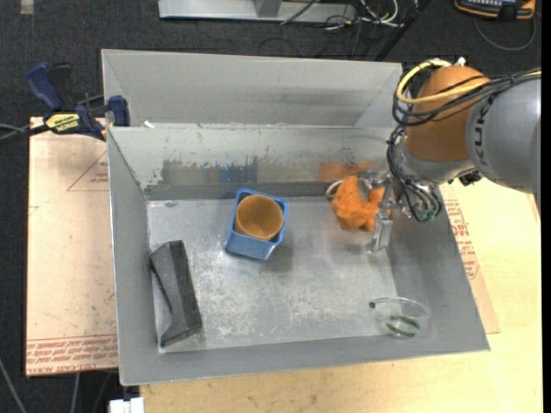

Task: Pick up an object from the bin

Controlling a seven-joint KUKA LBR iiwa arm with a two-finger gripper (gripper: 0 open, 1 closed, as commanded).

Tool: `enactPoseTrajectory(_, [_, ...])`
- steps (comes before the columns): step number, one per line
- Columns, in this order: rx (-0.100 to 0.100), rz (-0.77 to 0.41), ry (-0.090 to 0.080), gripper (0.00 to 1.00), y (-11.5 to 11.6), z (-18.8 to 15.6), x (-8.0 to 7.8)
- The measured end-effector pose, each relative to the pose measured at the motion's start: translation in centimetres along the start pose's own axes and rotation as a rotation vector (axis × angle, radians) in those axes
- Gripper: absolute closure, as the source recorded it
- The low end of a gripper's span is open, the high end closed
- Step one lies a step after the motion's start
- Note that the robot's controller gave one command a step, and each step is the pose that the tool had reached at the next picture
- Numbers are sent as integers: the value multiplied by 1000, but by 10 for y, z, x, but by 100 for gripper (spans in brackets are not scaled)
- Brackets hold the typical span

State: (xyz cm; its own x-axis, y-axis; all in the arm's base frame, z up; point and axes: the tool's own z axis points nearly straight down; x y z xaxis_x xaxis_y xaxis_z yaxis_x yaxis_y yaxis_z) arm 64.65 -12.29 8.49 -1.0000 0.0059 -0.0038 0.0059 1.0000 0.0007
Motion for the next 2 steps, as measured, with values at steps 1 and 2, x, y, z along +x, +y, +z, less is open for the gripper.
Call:
enactPoseTrajectory(1, [1, -138, -8, 0, 10, -16, 11])
enactPoseTrajectory(2, [0, -152, -10, 0, 12, 9, -4])
